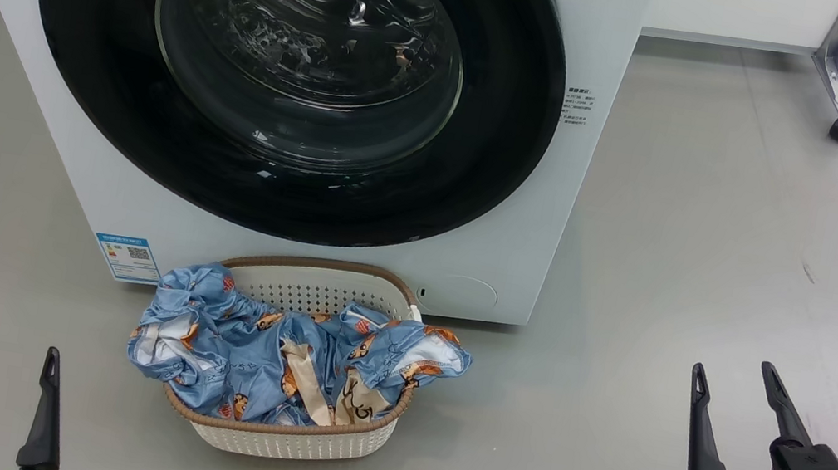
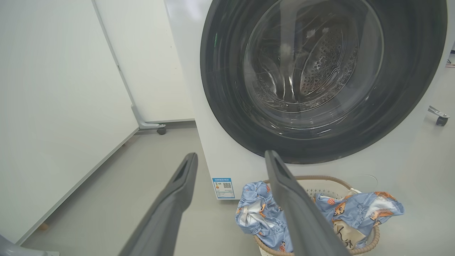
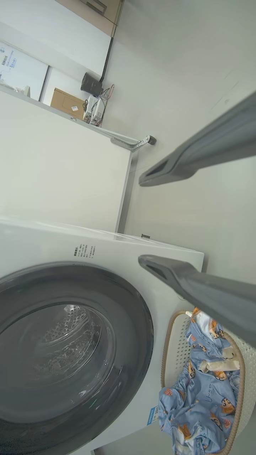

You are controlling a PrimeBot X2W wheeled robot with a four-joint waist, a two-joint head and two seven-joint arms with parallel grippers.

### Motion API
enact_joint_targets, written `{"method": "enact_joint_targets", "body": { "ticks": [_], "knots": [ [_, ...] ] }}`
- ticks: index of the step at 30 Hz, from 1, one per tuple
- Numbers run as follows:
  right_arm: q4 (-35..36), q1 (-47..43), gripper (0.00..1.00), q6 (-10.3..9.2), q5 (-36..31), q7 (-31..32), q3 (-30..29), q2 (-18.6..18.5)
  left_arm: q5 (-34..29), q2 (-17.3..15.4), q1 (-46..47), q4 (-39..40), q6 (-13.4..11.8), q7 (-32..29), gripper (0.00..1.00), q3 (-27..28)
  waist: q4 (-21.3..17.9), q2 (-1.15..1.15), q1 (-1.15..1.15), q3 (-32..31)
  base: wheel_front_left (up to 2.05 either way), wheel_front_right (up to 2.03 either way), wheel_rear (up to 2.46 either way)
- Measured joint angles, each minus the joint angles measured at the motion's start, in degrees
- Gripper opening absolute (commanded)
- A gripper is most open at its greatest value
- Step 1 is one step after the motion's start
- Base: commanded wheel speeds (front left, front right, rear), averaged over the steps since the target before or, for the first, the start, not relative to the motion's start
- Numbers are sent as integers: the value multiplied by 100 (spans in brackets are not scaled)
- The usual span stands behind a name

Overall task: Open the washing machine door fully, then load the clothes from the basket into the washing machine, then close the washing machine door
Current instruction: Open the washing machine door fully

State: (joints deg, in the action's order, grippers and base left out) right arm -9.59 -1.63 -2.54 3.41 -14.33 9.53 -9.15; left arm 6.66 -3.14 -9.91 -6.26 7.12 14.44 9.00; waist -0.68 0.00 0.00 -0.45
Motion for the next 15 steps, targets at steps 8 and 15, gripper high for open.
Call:
{"method": "enact_joint_targets", "body": {
  "ticks": [8,15],
  "knots": [
    [65,0,0,149,53,0,-2,40,1,4,0,0,0,0,100,13,5,0,0,0,0,0,0],
    [79,-5,0,224,193,0,-91,192,1,8,-1,0,0,0,100,21,-5,0,0,8,0,0,0]
  ]
}}
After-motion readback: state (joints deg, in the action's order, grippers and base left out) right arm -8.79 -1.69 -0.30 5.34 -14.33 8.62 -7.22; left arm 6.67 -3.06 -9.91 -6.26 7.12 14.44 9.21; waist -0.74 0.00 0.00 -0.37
